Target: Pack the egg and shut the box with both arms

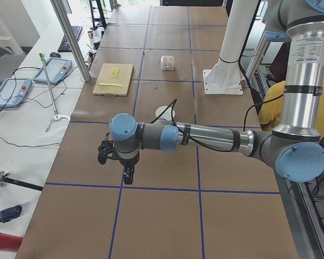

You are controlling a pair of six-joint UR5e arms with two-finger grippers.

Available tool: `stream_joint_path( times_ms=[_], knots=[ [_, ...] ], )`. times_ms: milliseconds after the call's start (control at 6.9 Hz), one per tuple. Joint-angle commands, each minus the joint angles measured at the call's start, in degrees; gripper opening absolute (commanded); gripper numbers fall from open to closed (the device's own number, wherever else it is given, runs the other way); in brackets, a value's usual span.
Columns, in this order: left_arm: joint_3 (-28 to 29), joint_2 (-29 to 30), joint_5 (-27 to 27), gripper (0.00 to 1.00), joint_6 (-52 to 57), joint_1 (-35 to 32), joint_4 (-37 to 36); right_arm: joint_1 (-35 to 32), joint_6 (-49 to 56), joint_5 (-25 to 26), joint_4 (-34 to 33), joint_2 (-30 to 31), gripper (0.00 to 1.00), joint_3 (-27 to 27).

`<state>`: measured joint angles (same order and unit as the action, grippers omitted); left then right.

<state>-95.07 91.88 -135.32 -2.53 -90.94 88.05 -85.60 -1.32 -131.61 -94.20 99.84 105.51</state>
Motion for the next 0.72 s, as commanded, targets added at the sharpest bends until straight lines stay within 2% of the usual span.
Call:
stream_joint_path(
  times_ms=[0,580],
  knots=[
    [0.1,-0.1,0.0,1.00,0.0,0.1,1.9,0.0,-0.3,0.3,0.0,0.0,1.00,0.0],
    [0.4,-0.3,0.3,1.00,-0.1,0.1,1.9,0.0,-0.2,0.0,0.1,-0.1,1.00,-1.3]
  ],
)
